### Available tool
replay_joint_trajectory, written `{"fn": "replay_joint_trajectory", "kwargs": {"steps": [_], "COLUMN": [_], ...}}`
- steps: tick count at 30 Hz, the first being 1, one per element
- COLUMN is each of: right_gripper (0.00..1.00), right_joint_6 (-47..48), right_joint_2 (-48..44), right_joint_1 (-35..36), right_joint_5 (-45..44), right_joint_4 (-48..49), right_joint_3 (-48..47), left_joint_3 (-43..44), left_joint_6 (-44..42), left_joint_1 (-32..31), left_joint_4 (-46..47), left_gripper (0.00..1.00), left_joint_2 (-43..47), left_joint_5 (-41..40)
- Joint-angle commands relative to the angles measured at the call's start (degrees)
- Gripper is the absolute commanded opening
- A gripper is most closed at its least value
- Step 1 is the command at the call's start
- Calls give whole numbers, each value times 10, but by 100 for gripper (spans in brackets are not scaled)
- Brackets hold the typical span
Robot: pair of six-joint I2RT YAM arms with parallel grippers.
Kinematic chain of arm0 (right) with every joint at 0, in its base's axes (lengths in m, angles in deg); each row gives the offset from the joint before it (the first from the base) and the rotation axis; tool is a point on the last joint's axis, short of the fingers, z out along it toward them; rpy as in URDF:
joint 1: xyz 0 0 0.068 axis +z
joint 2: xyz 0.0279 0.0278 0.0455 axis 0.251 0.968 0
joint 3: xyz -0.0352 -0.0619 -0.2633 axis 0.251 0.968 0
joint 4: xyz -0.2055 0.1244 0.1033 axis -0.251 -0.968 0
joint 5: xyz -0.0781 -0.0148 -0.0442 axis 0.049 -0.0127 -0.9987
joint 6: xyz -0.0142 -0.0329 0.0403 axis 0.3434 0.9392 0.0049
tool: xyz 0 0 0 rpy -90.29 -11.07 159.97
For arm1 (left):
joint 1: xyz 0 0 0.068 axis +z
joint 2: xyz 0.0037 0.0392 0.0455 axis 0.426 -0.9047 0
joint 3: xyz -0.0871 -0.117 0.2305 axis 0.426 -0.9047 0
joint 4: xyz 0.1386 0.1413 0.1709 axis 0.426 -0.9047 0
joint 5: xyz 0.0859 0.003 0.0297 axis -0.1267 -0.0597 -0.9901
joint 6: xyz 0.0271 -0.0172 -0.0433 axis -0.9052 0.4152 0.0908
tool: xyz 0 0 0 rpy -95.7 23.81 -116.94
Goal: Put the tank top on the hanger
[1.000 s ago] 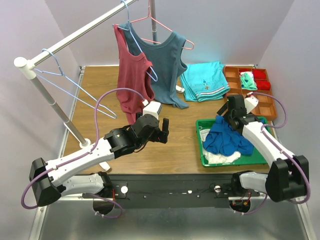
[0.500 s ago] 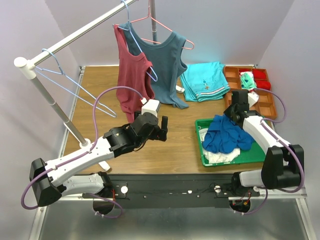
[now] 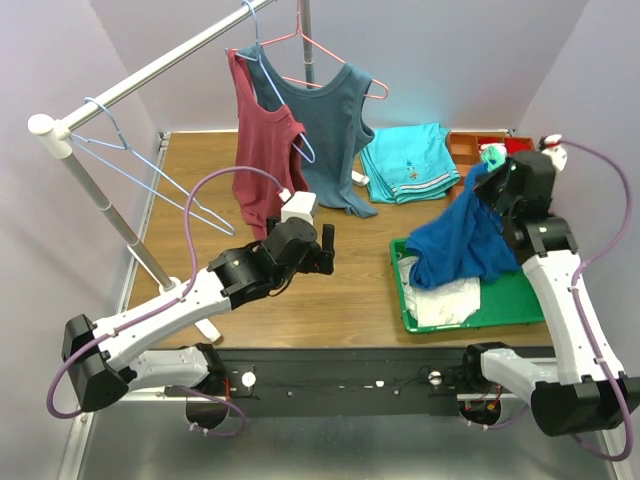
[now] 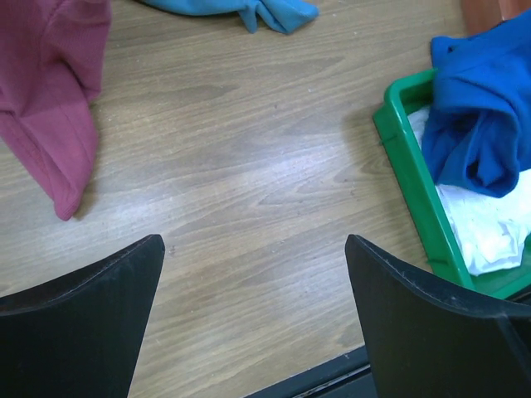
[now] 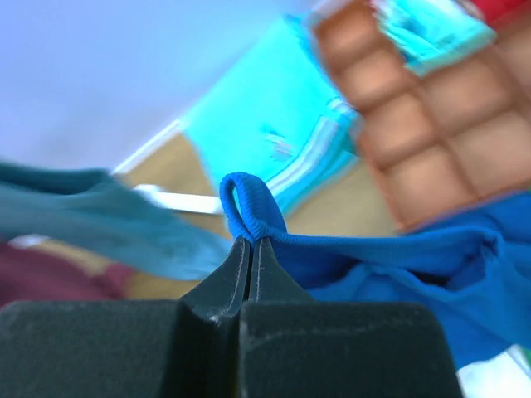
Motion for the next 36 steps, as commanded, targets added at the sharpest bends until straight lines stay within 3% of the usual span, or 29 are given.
{"fn": "replay_joint_trajectory", "kwargs": {"steps": [1,11,14,19,24,28,31,32,36], "right_gripper": [1,1,1,1,1,1,1,1,1], "right_joint_6": [19,-65,-121,-154,-139,-140,-125,-122,-108], "right_joint_2": [15,183,233,258,165,57,-20,-39,-91], "right_joint_1": [0,0,2,46,94,126,156,161,171], "right_joint_5": [122,400,474,502,496,500,496,490,475], "right_joint_4": [-19,9,55,78,121,158,160,153,116], "right_joint_3": [-154,-501,-562,-589,-407,-94,68,174,369], "left_joint_3": [28,48,51,52,50,31,15,11,-3], "left_joint_6": [21,29,31,43,45,54,57,58,57], "left_joint_1": [23,58,67,87,96,100,104,104,111], "left_joint_4": [-13,-5,-6,-17,-36,-36,-28,-23,-3], "left_gripper": [99,99,99,99,99,99,99,99,98], "left_joint_2": [10,7,13,24,36,41,38,31,-3], "left_joint_5": [-22,9,10,9,0,-2,-1,1,34]}}
